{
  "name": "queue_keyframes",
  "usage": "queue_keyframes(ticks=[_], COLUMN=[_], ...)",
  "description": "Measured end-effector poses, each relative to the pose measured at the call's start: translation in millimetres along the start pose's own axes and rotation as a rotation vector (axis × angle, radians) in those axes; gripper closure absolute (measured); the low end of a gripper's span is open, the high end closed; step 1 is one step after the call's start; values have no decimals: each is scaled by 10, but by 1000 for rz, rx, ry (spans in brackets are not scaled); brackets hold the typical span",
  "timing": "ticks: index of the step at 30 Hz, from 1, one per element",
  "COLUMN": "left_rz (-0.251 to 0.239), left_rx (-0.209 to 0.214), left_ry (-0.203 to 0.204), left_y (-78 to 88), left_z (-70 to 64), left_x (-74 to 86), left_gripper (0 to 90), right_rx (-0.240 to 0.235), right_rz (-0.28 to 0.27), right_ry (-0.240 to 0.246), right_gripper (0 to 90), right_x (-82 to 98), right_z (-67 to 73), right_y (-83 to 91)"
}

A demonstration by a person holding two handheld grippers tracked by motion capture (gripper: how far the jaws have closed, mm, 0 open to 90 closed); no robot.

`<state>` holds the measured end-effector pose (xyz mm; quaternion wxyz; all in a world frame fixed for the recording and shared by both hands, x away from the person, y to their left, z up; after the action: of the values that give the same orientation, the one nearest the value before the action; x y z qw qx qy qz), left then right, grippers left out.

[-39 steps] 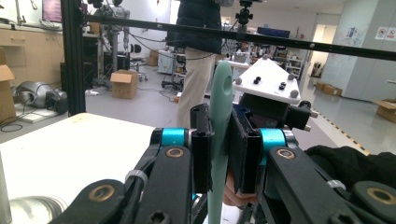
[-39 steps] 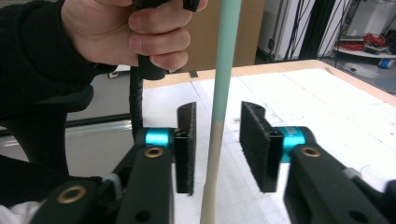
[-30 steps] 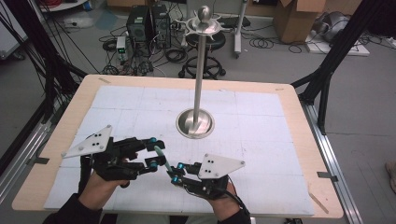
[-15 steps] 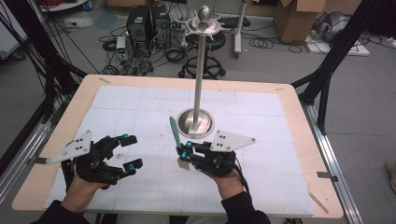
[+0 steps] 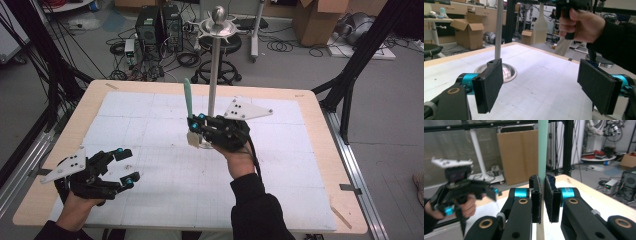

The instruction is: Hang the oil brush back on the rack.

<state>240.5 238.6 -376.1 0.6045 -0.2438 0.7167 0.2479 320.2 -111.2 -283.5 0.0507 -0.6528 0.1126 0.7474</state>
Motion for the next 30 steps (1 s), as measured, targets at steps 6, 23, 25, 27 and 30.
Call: queue_keyframes(ticks=[6, 23, 25, 27, 30], left_rz=[-4, -9, -8, -10, -13], left_rx=[-6, 2, 2, 3, 4], left_ry=[5, 15, 13, 12, 12], left_y=[12, 12, 12, 15, 16], left_z=[20, 18, 18, 19, 21], left_x=[24, 21, 21, 19, 16], left_gripper=[212, 213, 214, 216, 216], right_rx=[34, 117, 126, 122, 129], right_rz=[-4, -25, -22, -19, -17], right_ry=[-12, -53, -55, -63, -66], right_gripper=[845, 845, 845, 845, 845], right_x=[-191, -477, -492, -501, -510], right_z=[-169, -424, -442, -451, -464], right_y=[-19, -118, -124, -134, -143])
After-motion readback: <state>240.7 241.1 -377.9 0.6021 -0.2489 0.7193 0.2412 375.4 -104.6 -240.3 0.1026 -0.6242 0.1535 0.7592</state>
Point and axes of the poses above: each handheld gripper's, and its own axes: y roughly backward along the jaws, x roughly out of its underside, z roughly to its left, the point moved 1 cm from there along -y, roughly forward along the jaws, and after that the axes turned 12 degrees about -x, right-handed, at the moved point
